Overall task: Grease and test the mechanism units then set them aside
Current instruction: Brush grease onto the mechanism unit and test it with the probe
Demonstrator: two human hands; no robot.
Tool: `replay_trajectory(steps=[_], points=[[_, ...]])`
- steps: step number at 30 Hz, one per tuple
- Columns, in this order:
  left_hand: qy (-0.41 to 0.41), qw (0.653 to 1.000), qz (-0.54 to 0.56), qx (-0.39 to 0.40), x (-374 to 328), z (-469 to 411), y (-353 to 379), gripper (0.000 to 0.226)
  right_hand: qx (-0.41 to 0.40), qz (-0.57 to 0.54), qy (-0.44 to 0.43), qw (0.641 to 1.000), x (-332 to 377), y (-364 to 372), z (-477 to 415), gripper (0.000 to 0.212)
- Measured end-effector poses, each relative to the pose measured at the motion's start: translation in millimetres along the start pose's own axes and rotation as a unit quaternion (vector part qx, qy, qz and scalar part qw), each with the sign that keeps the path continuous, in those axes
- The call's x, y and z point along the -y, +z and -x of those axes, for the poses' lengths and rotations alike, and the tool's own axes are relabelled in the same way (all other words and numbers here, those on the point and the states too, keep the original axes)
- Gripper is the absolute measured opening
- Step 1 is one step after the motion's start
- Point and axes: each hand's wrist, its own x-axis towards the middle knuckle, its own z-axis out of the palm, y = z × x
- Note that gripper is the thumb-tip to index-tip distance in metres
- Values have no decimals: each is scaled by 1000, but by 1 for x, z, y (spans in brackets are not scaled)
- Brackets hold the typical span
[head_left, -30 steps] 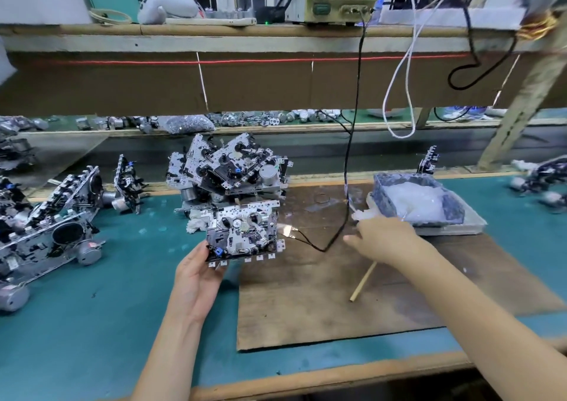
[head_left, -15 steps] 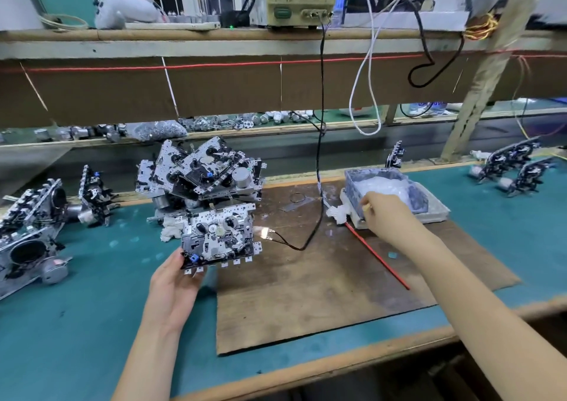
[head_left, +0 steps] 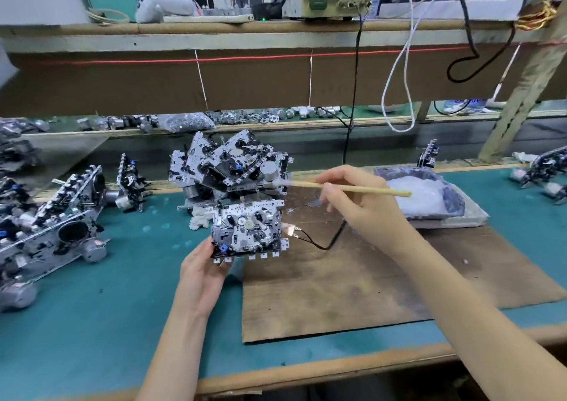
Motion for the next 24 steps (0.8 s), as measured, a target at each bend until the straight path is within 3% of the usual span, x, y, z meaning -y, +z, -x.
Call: replay_trajectory(steps=[7,18,24], points=[[1,1000,-9,-6,-1,0,-1,45,100,-43,7,994,7,32,-3,20],[6,1000,3,-1,-4,4,3,45,120,-63,22,990,4,46,-7,12],[8,1000,-3,1,-3,2,2,25,117,-49,23,992,2,47,-9,13]])
